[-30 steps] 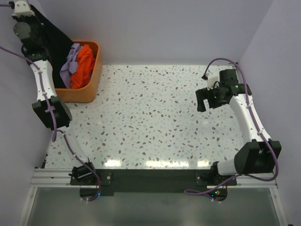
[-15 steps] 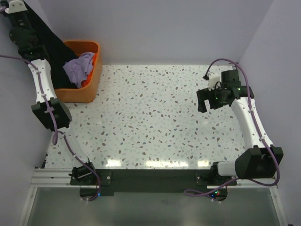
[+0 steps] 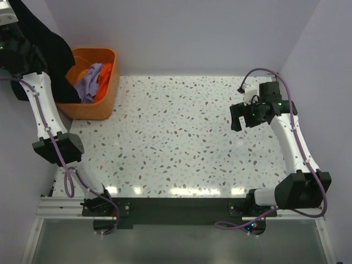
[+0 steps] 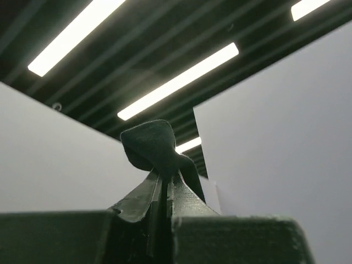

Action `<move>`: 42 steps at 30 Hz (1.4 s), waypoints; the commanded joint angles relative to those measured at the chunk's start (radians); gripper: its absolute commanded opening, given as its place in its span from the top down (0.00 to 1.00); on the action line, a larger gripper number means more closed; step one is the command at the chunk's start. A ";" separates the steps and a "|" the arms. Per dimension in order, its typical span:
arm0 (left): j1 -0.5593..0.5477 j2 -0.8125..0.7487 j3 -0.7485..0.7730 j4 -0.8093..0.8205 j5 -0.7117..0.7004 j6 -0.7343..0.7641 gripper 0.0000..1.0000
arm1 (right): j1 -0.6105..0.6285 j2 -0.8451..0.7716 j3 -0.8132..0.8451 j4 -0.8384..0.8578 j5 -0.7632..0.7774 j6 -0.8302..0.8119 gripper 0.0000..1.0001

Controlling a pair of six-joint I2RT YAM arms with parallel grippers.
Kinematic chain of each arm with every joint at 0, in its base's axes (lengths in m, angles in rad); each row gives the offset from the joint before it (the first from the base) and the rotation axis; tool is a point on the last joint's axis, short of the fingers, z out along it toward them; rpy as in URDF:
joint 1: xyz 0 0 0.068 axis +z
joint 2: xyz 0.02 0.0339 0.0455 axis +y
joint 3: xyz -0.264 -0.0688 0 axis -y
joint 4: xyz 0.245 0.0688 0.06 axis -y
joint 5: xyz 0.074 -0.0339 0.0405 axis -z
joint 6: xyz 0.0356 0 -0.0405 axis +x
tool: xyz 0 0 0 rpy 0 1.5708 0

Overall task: Fold and stack the t-shirts
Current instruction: Move the tshirt to the center of the board

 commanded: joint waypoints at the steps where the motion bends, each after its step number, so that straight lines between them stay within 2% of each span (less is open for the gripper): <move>1: -0.006 -0.088 0.021 0.151 0.023 0.027 1.00 | -0.003 -0.031 0.030 0.027 -0.038 0.011 0.01; 4: -0.009 -0.150 -0.047 0.166 0.063 -0.031 1.00 | -0.002 -0.036 0.036 0.038 -0.044 0.011 0.01; 9: -0.097 -0.212 -0.100 0.149 0.175 -0.118 1.00 | -0.003 -0.045 0.030 0.054 -0.054 0.023 0.01; 14: -0.274 -0.241 -0.099 0.105 0.287 -0.155 1.00 | -0.003 -0.061 0.027 0.064 -0.051 0.035 0.01; 18: -0.455 -0.261 -0.113 0.055 0.342 -0.120 1.00 | -0.002 -0.079 0.014 0.064 -0.044 0.041 0.02; 21: -0.599 -0.261 -0.114 0.017 0.331 -0.082 1.00 | -0.004 -0.090 0.007 0.061 -0.041 0.044 0.01; 24: -0.666 -0.261 -0.114 -0.041 0.277 -0.124 1.00 | -0.002 -0.094 0.001 0.059 -0.039 0.046 0.01; 26: -0.673 -0.276 -0.122 -0.144 0.236 -0.175 1.00 | -0.002 -0.097 -0.002 0.059 -0.031 0.049 0.01; 29: -0.675 -0.388 -0.309 -0.280 0.128 -0.281 1.00 | -0.003 -0.099 -0.004 0.058 -0.018 0.049 0.01; 30: -0.670 -0.425 -0.467 -0.311 0.095 -0.284 1.00 | -0.002 -0.099 -0.005 0.056 -0.012 0.044 0.01; 32: -0.661 -0.547 -0.649 -0.369 0.095 -0.277 0.93 | -0.003 -0.102 -0.010 0.051 0.001 0.037 0.01; 33: -0.651 -0.589 -0.827 -0.388 0.112 -0.269 0.79 | -0.005 -0.105 -0.010 0.048 0.011 0.026 0.01; 34: -0.644 -0.627 -0.907 -0.452 0.111 -0.254 0.69 | -0.007 -0.105 -0.015 0.044 0.011 0.018 0.01; 35: -0.637 -0.682 -1.030 -0.499 0.127 -0.231 0.54 | -0.007 -0.104 -0.015 0.032 0.008 0.011 0.01; 38: -0.579 -0.736 -1.148 -0.737 0.089 -0.201 0.26 | -0.005 -0.091 -0.016 0.013 -0.014 -0.021 0.01; 39: -0.518 -0.740 -1.194 -0.788 0.122 -0.206 0.24 | -0.005 -0.087 -0.016 -0.001 -0.016 -0.041 0.01; 40: -0.490 -0.741 -1.211 -0.875 0.135 -0.232 0.23 | -0.005 -0.074 -0.016 -0.007 -0.033 -0.052 0.01; 42: -0.460 -0.723 -1.226 -0.981 0.199 -0.188 0.19 | -0.005 -0.059 -0.024 -0.019 -0.054 -0.075 0.01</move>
